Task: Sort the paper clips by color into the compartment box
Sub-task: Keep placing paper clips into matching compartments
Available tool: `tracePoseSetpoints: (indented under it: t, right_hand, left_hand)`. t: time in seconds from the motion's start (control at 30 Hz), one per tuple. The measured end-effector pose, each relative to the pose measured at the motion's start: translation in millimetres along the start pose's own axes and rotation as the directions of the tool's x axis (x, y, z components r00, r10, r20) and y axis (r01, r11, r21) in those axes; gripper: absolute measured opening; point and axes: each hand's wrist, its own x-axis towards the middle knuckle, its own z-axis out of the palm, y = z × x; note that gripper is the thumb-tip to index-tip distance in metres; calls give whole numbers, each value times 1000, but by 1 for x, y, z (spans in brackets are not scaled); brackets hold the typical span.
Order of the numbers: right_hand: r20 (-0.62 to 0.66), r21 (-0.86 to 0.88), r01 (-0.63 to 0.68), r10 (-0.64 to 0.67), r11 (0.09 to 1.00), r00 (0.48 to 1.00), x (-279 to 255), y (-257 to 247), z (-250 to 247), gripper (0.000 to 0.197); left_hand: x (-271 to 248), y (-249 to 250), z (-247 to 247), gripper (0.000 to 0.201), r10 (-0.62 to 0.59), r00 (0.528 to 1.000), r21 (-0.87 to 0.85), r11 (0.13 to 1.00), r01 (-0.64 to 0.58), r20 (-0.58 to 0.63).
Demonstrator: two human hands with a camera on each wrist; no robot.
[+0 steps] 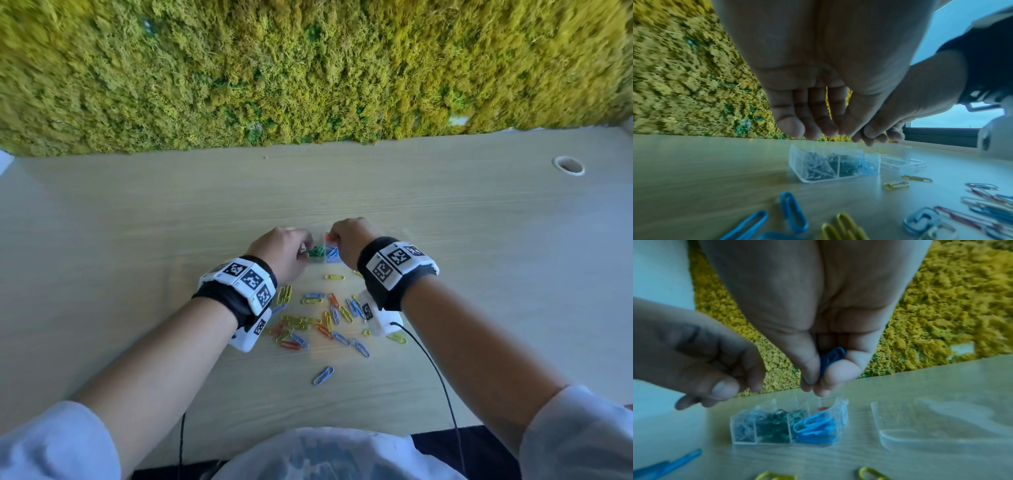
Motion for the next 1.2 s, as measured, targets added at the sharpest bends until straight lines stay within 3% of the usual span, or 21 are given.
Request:
tracePoseSetpoints:
  t: [0.2,0.37,0.53,0.73,0.93,1.1,1.2]
  right_hand:
    - [11,-148,106,-106,983,994,7,-7,6,38]
    - [-94,-18,83,-84,996,992,-1,4,2,42]
    - [-25,-98,79,-82,992,996,-12,9,8,41]
    - [-136,-21,85,-87,996,987,-17,14,12,31]
    - [24,-185,184,-183,965,983,-27,7,28,34]
    - [60,-237,181,-172,954,983,-28,3,37,28]
    - [42,-246,181,-177,952,983,-29,1,38,28]
  left_hand:
    - [-22,-17,-1,21,-29,999,-19,999,29,16]
    - [-32,-29,0,15,-62,998,-44,997,63,7]
    - [-38,-32,2,12,-68,997,-33,997,69,31]
    - [-38,-22,4,13,-113,992,44,993,110,61]
    - [-34,-16,9,10,-186,975,175,971,164,121]
    - [-36,-9,13,22,-216,966,236,955,179,141]
    - [-36,-5,14,14,-209,970,246,954,173,127]
